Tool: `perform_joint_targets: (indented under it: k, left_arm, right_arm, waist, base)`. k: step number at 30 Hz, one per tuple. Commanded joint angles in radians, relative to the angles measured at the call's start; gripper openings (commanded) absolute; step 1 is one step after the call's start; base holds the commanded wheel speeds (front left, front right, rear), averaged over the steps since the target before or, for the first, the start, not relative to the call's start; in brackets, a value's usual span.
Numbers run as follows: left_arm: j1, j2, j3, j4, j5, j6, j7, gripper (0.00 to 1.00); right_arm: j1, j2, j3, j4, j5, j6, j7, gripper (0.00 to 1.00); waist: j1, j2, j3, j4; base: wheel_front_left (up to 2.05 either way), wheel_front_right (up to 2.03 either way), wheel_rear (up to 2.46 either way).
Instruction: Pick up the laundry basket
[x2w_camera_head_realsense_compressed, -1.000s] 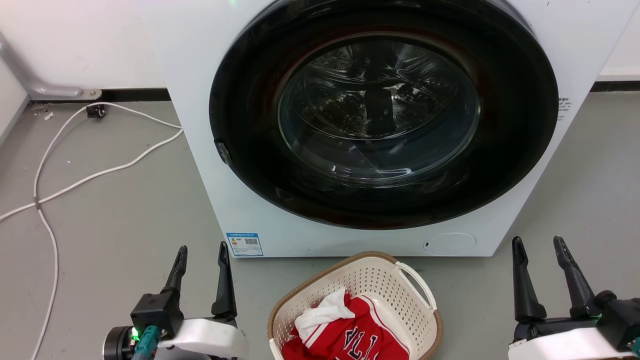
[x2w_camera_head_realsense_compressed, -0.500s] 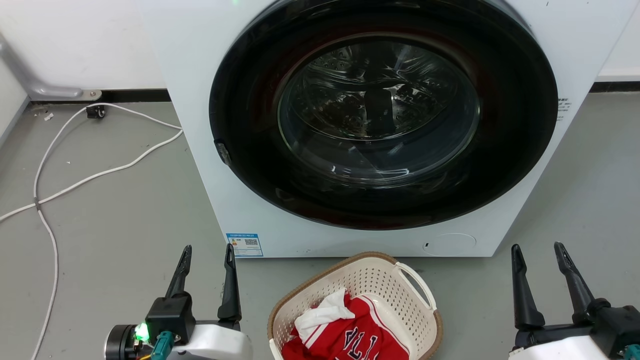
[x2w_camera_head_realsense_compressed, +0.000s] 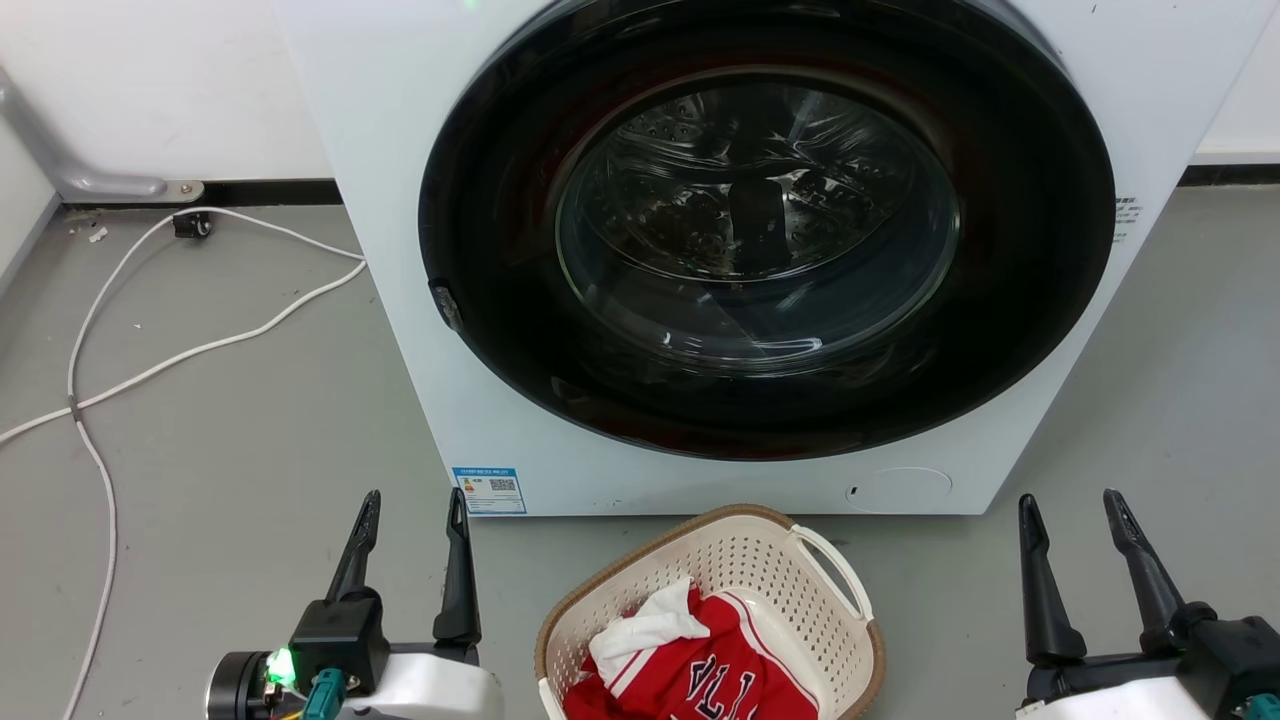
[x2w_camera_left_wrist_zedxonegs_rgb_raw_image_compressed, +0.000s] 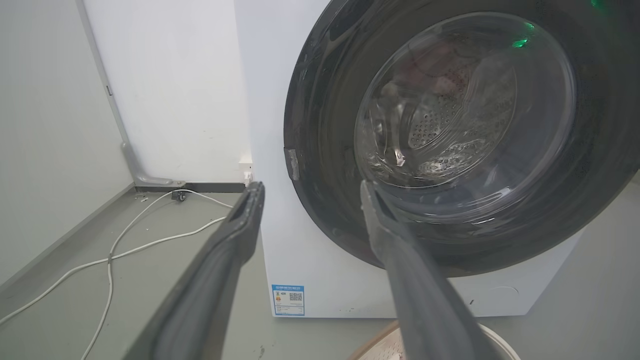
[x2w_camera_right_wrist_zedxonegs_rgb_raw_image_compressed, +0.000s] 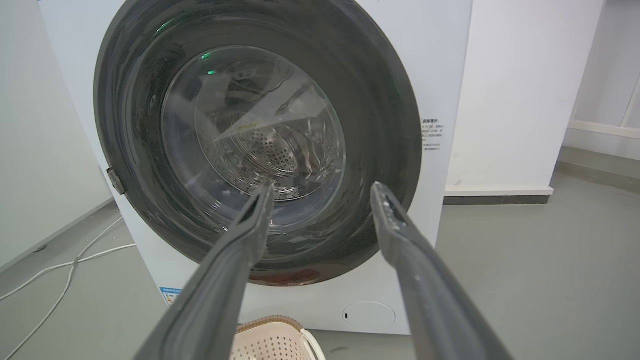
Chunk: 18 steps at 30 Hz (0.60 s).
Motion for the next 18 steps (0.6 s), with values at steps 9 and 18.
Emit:
perform_joint_targets:
  k: [9,18]
  left_arm:
    - [0.009,0.002,0.007,-0.006,-0.020,-0.007,-0.003,1.00]
    - [0.011,0.002,0.008,-0.004,-0.016,-0.002,-0.003,1.00]
  right_arm:
    - [0.011,-0.003,0.001,0.007,0.015,0.000,-0.002,1.00]
    - [0.011,-0.003,0.003,0.006,0.008,0.000,-0.002,1.00]
  waist:
    - [0.0000,0.0000,0.003,0.002]
    - [0.0000,0.0000,0.006,0.002]
  base:
    - [0.00,0.00,0.00]
    - [0.00,0.00,0.00]
